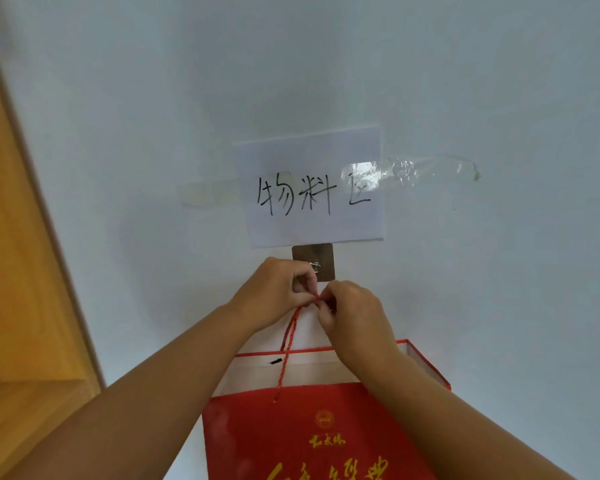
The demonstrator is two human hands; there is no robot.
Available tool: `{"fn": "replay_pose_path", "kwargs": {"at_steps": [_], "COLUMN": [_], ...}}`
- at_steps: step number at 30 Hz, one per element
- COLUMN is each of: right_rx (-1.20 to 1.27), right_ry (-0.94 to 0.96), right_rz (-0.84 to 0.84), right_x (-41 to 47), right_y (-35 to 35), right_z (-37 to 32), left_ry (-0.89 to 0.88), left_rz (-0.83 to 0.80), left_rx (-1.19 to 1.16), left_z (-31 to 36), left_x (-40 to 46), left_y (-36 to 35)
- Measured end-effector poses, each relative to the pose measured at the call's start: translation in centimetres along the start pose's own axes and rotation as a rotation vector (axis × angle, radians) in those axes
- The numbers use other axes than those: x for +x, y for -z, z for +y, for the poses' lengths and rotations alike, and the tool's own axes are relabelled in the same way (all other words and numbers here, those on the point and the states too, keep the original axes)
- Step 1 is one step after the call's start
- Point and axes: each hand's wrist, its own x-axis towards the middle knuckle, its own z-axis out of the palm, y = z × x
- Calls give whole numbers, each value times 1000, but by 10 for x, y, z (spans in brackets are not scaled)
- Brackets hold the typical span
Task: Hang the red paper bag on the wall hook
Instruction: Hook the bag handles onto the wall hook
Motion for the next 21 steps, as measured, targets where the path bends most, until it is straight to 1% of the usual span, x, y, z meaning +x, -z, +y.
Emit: {"fn": "replay_pose_path", "kwargs": {"at_steps": [3,7,13,17,21], "right_rx": [13,-52,-101,-159,-167], "right_ry": [62,162,224,234,238], "right_rz": [-1,1,22,-15,-35], "right_x": [13,29,35,29,12], "right_y": [3,8,9,2,-7], "right_z": [2,-2,0,9,16], "left_ry": [30,40,45,44,86], "left_rz": [9,41,64,68,109], "left_rx": [-55,-92,-132,-100,8], "left_z": [-2,-6,-13,-14,-13], "left_x": [-3,-9,-14,-18,-30], "left_y": [2,3,3,-1,-18]}}
